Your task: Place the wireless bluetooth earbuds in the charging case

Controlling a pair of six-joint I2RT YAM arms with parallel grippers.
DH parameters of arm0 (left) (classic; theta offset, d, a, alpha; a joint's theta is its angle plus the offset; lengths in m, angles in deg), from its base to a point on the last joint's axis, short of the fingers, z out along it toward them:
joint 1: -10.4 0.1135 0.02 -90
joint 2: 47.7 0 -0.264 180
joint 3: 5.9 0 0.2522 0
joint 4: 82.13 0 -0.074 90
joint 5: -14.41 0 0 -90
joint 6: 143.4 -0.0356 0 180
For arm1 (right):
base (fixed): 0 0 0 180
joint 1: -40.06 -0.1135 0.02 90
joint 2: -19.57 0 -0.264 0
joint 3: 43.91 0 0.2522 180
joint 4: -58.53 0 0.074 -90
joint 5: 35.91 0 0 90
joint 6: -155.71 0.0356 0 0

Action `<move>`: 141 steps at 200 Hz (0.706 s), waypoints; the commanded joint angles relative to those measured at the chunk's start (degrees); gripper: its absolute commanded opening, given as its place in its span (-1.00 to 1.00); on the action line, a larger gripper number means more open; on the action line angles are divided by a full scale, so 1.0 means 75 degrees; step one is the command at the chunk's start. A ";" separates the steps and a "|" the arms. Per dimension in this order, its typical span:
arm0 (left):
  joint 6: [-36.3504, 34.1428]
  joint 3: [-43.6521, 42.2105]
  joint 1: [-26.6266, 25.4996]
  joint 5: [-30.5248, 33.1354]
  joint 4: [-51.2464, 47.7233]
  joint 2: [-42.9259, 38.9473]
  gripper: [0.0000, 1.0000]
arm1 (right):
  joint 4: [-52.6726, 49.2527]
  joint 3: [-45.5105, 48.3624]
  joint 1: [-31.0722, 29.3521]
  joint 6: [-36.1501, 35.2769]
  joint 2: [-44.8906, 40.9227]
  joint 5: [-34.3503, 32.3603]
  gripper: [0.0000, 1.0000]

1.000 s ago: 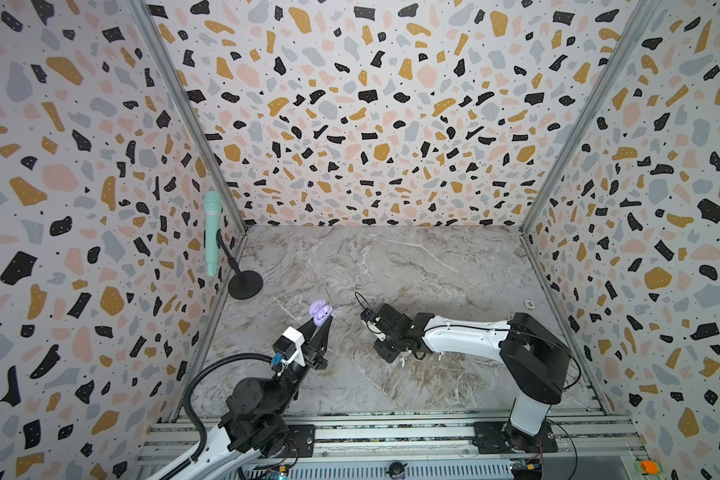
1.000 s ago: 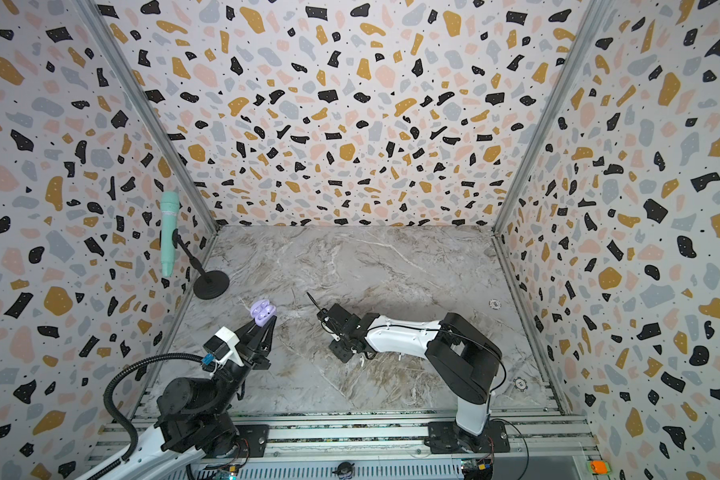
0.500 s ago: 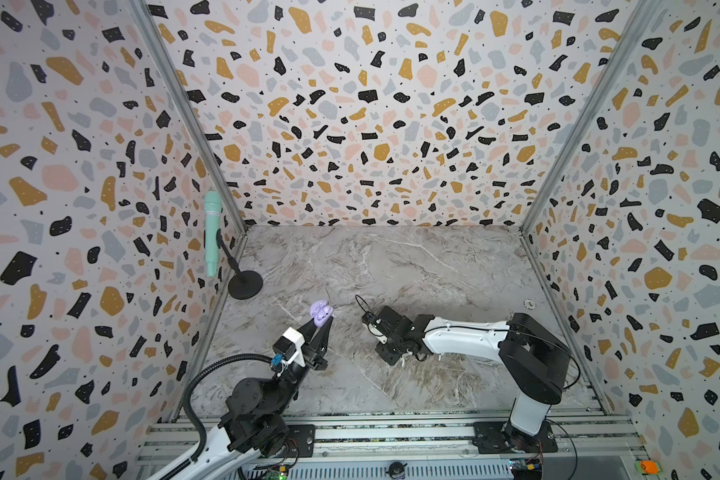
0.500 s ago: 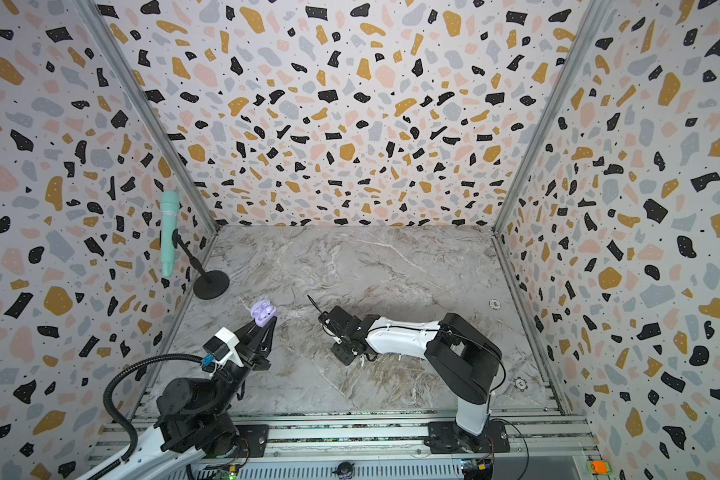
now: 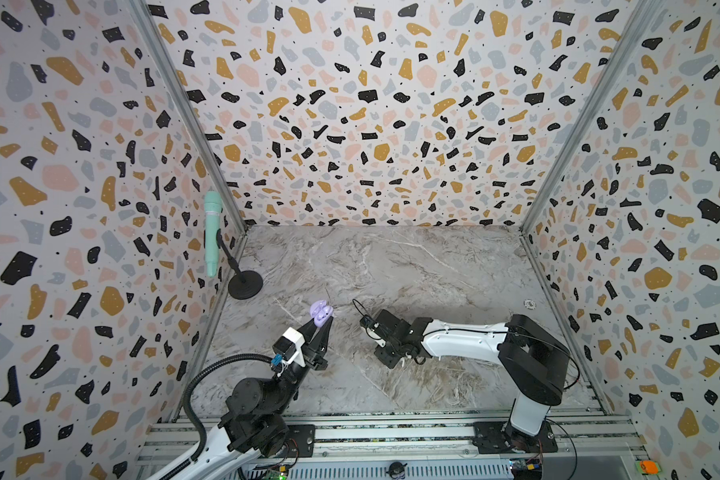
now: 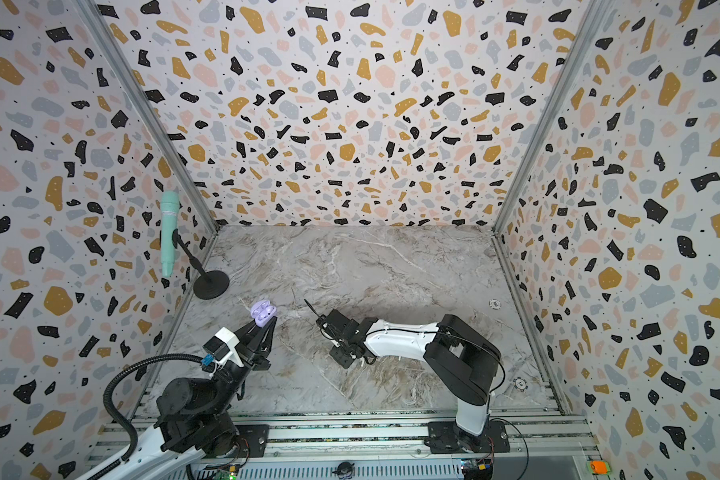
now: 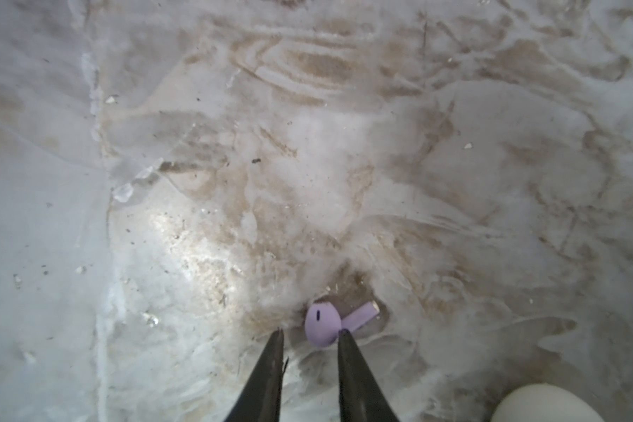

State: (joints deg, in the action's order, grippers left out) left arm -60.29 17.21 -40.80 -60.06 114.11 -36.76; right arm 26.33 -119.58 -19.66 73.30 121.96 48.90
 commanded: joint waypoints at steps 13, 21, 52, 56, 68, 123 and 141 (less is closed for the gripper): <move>-0.0123 -0.0074 -0.0048 -0.0040 0.0289 -0.0006 -1.00 | -0.0103 -0.0013 -0.0050 -0.0053 0.0083 -0.0175 -0.47; -0.0120 -0.0068 -0.0048 -0.0044 0.0289 0.0018 -1.00 | -0.0104 -0.0024 -0.0073 -0.0052 0.0105 -0.0186 -0.47; -0.0130 -0.0074 -0.0045 -0.0050 0.0266 0.0027 -1.00 | -0.0078 -0.0019 -0.0194 -0.0084 0.0130 -0.0239 -0.49; -0.0125 -0.0074 -0.0043 -0.0044 0.0266 0.0030 -1.00 | -0.0078 -0.0019 -0.0203 -0.0093 0.0143 -0.0262 -0.49; -0.0135 -0.0071 -0.0047 -0.0044 0.0269 0.0030 -1.00 | -0.0108 -0.0033 -0.0221 -0.0087 0.0176 -0.0337 -0.51; -0.0144 -0.0061 -0.0047 -0.0055 0.0219 0.0026 -1.00 | -0.0147 -0.0036 -0.0263 -0.0081 0.0271 -0.0433 -0.57; -0.0147 -0.0062 -0.0051 -0.0056 0.0225 0.0006 -1.00 | -0.0206 -0.0071 -0.0264 -0.0078 0.0348 -0.0488 -0.61</move>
State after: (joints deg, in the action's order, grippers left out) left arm -60.34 17.21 -40.80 -60.08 114.11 -36.37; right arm 26.33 -119.58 -21.36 73.08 123.46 46.30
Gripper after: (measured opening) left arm 0.238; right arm 0.213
